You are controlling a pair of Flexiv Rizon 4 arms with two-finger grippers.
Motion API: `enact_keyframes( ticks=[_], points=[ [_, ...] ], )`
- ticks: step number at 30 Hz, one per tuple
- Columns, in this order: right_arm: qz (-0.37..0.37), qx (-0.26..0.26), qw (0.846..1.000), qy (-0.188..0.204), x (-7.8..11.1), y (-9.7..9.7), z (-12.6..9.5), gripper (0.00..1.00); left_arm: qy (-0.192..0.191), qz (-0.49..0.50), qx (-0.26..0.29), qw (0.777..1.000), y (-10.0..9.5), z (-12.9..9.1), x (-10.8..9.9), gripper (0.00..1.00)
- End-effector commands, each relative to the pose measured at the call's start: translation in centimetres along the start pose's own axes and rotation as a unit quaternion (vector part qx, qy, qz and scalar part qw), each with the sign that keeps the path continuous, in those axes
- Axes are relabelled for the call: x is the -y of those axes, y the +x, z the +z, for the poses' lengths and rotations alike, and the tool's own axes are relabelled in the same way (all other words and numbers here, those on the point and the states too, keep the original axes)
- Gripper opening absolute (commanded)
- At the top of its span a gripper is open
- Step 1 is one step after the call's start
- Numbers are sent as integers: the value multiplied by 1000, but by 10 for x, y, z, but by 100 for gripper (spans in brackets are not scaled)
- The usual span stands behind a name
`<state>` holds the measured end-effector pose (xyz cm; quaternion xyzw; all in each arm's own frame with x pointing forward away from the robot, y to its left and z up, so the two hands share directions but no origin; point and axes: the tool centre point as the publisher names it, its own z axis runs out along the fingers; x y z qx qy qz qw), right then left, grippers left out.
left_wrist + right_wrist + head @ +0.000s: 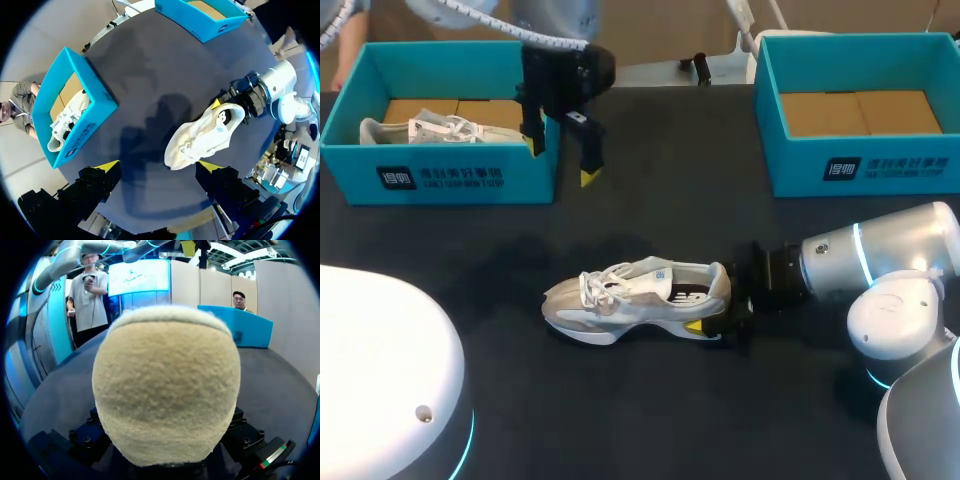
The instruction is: Take the shoe out of the shoebox, open the shoe tongue, remove and reinsert the insole, then place the shoe into the shoebox
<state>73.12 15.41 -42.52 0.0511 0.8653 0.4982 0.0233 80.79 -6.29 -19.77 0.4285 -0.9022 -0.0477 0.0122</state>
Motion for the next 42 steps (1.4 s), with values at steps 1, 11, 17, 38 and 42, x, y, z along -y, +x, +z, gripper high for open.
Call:
enact_keyframes(
  ticks=[1,11,17,38,42],
  points=[
    [1,0,1000,2,2,0,8,0,0,0,0,1000,-1,0,0,100],
    [1,0,1000,2,2,0,8,0,0,0,0,1000,-1,0,0,100],
    [1,0,1000,2,2,0,8,0,4,-8,-18,1000,-4,-2,-2,100],
    [1,0,1000,2,2,0,8,0,28,-144,2,989,14,5,-27,100],
    [1,0,1000,2,2,0,8,0,18,-172,1,985,27,13,-24,100]
  ],
)
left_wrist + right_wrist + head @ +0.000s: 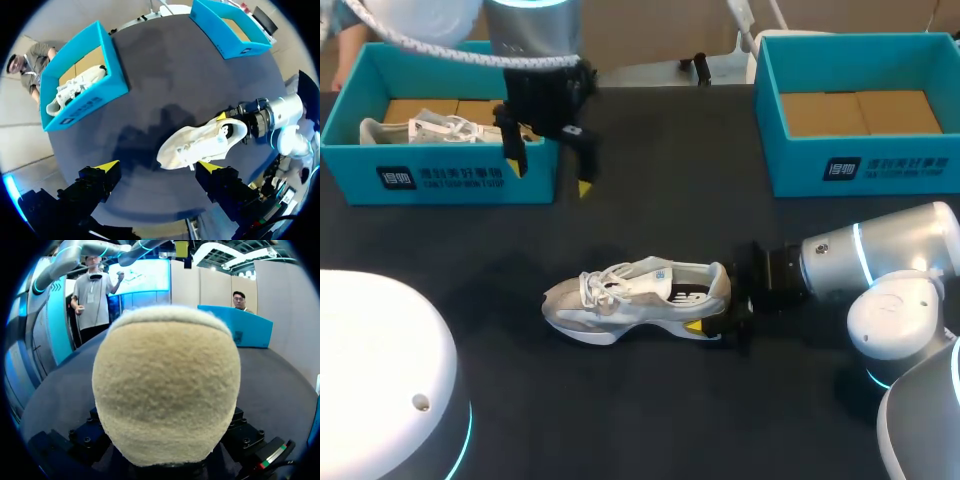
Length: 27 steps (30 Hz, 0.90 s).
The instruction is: Take the shoe out of the shoebox, open the shoe tongue, remove and reinsert the insole, then place the shoe into the shoebox
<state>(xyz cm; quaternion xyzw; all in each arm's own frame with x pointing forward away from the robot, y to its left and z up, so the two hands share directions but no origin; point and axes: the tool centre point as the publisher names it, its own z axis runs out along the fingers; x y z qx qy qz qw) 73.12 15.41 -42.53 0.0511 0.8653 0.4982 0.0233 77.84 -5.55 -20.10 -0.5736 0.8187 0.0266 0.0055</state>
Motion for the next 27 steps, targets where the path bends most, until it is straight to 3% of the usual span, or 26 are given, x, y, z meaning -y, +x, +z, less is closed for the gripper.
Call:
enact_keyframes(
  ticks=[1,9,20,27],
  points=[
    [1,0,1000,2,2,0,8,0,-2,-6,12,1000,18,10,-3,100],
    [1,0,1000,2,2,0,8,0,-5,-34,29,999,42,24,-9,100],
    [1,0,1000,2,2,0,8,0,-61,-55,24,996,71,44,-22,100],
    [1,0,1000,2,2,0,8,0,-72,-64,31,995,93,59,-26,100]
  ],
)
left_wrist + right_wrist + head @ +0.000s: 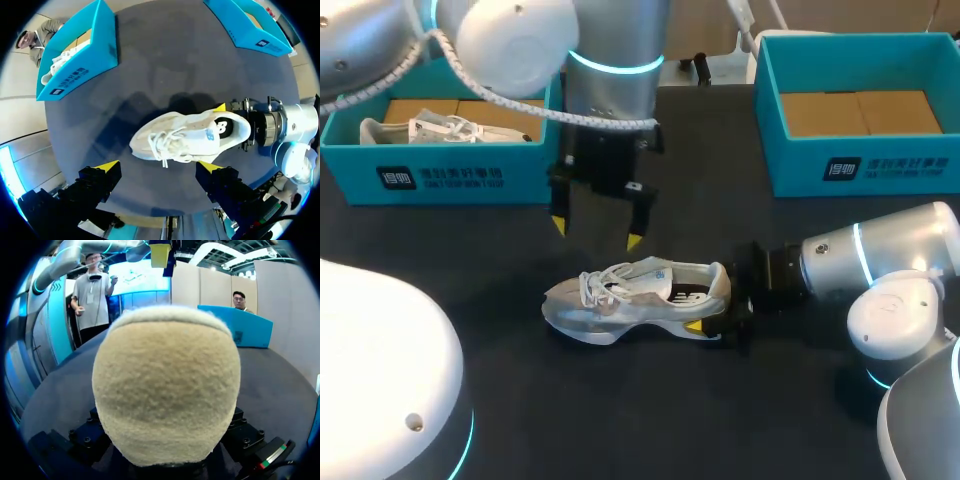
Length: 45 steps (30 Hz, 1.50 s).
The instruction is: Take the shoe out of the shoebox, open the shoe tongue, remove and reinsert the insole, then place the shoe into the shoebox
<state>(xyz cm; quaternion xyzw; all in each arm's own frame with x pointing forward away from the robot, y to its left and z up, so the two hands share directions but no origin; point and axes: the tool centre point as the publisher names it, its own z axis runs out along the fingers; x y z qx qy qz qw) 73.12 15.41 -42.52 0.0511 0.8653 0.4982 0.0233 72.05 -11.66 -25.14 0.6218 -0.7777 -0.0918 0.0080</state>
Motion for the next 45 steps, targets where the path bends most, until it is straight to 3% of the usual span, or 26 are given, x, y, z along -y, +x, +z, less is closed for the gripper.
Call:
enact_keyframes(
  ticks=[1,9,23,45],
  points=[
    [1,0,1000,2,2,0,8,0,-10,-5,6,1000,18,10,5,100],
    [1,0,1000,2,2,0,8,0,-4,-15,3,1000,45,19,7,100],
    [1,0,1000,2,2,0,8,0,-1,-50,3,999,72,42,18,100],
    [1,0,1000,2,2,0,8,0,5,-75,28,997,100,70,28,100]
  ],
)
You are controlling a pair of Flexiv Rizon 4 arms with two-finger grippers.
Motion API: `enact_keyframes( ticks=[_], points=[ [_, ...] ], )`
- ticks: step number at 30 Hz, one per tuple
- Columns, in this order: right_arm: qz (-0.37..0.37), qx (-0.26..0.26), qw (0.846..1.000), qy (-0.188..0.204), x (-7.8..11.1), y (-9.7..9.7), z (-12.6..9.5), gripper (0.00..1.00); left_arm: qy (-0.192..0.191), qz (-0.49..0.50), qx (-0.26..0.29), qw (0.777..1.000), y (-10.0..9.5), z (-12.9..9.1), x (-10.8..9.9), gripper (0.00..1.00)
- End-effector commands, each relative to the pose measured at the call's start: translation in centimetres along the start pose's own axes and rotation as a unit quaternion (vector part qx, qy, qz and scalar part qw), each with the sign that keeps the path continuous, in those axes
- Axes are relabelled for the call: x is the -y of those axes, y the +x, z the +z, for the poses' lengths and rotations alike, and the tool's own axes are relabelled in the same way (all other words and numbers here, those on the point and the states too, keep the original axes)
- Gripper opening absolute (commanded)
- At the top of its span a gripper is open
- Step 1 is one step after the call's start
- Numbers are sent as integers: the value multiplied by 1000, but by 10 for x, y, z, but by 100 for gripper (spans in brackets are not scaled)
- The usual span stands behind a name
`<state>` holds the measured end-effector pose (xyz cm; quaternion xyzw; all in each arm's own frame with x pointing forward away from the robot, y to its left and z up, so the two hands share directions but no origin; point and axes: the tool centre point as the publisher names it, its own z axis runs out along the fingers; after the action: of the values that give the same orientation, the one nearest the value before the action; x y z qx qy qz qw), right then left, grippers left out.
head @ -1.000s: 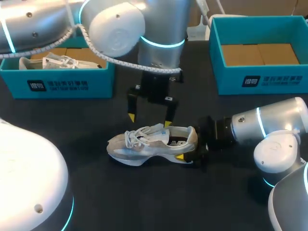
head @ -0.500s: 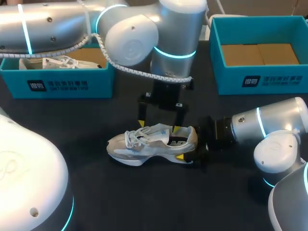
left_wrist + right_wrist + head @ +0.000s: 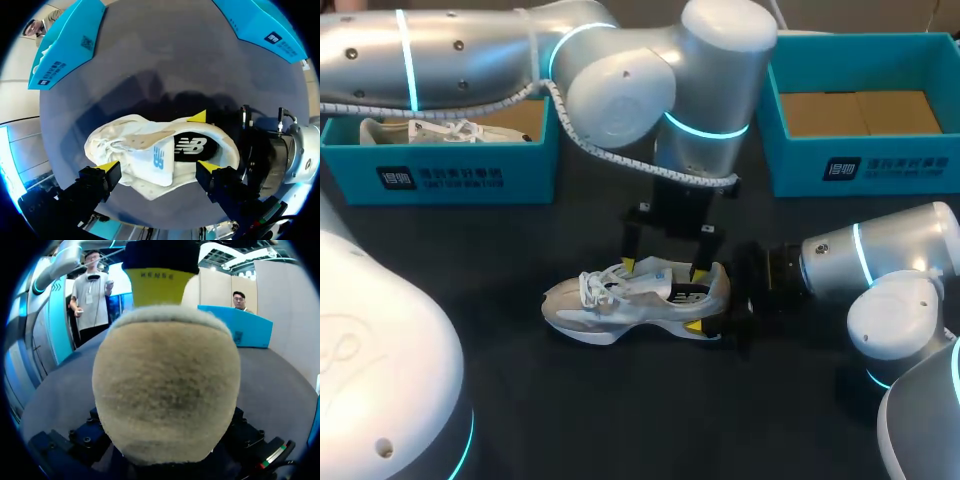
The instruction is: Take the shoe out of the shoebox, open the shoe tongue, remove and reinsert the insole, then place the shoe into the shoebox
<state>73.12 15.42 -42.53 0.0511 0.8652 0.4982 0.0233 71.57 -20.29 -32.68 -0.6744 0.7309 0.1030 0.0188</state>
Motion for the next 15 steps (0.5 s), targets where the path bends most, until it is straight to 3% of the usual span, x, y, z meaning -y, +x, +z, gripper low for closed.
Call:
enact_keyframes(
  ticks=[1,15],
  points=[
    [1,0,1000,2,2,0,8,0,1,-4,7,1000,9,8,2,100],
    [1,0,1000,2,2,0,8,0,9,-18,32,999,11,30,1,100]
  ],
)
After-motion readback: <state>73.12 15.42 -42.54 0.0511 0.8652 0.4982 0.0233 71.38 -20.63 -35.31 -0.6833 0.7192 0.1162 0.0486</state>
